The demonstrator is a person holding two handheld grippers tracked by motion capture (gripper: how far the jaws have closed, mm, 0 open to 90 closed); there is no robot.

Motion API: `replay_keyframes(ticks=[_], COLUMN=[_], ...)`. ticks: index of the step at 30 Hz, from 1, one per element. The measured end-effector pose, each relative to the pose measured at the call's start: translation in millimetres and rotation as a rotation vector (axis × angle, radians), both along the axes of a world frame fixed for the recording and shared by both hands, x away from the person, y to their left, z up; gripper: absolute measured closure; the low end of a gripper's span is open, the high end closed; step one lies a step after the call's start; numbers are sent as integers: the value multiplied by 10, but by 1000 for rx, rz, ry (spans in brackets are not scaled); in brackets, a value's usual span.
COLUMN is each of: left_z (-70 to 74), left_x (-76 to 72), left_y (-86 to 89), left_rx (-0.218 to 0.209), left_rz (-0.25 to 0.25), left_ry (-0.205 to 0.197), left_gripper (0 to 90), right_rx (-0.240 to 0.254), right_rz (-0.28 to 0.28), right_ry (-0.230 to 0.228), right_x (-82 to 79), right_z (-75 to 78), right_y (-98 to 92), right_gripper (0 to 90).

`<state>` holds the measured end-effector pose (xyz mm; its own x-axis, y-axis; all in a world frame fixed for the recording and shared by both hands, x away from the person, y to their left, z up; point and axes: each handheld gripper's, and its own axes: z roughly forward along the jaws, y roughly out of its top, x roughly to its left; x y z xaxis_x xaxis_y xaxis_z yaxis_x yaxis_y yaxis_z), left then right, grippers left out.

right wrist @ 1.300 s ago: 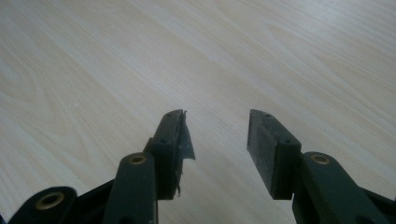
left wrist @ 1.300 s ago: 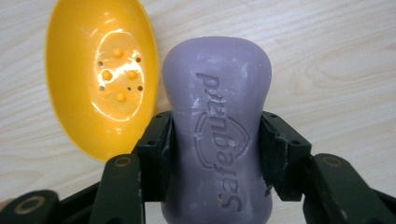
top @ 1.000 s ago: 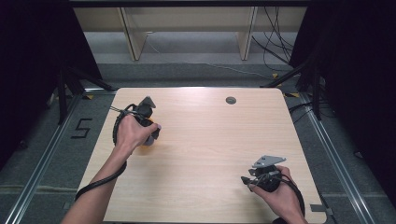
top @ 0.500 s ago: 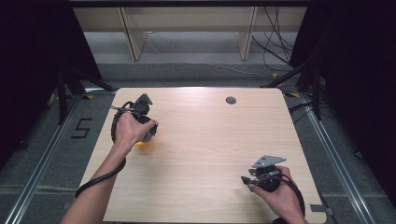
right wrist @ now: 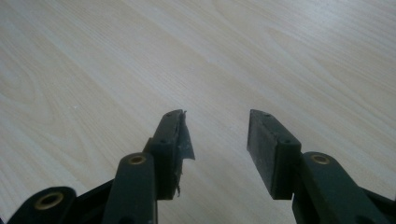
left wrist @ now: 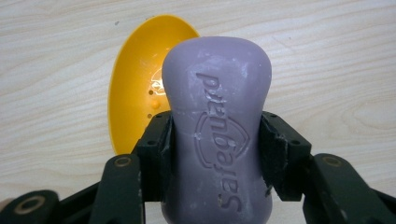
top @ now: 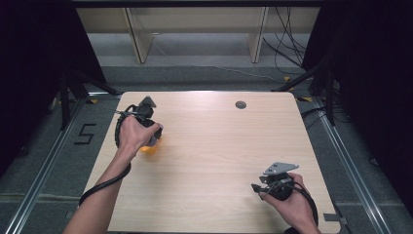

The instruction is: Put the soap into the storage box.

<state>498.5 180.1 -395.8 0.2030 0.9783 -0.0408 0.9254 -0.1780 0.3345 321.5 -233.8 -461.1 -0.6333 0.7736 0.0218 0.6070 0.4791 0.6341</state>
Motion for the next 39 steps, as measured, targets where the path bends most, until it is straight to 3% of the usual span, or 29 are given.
replay_keyframes(ticks=[13, 23, 39], left_z=[-74, -131, -179], left_x=[77, 111, 156], left_y=[65, 116, 133], left_rx=[8, 16, 27], left_rz=[41, 43, 42], left_ry=[-3, -3, -43], left_gripper=[488, 488, 488], right_rx=[2, 5, 6], right_rz=[-3, -5, -5], right_ry=[-2, 1, 7], right_x=[-3, -5, -4], right_z=[11, 13, 11], right_y=[-8, -5, -4], right_gripper=[563, 563, 564])
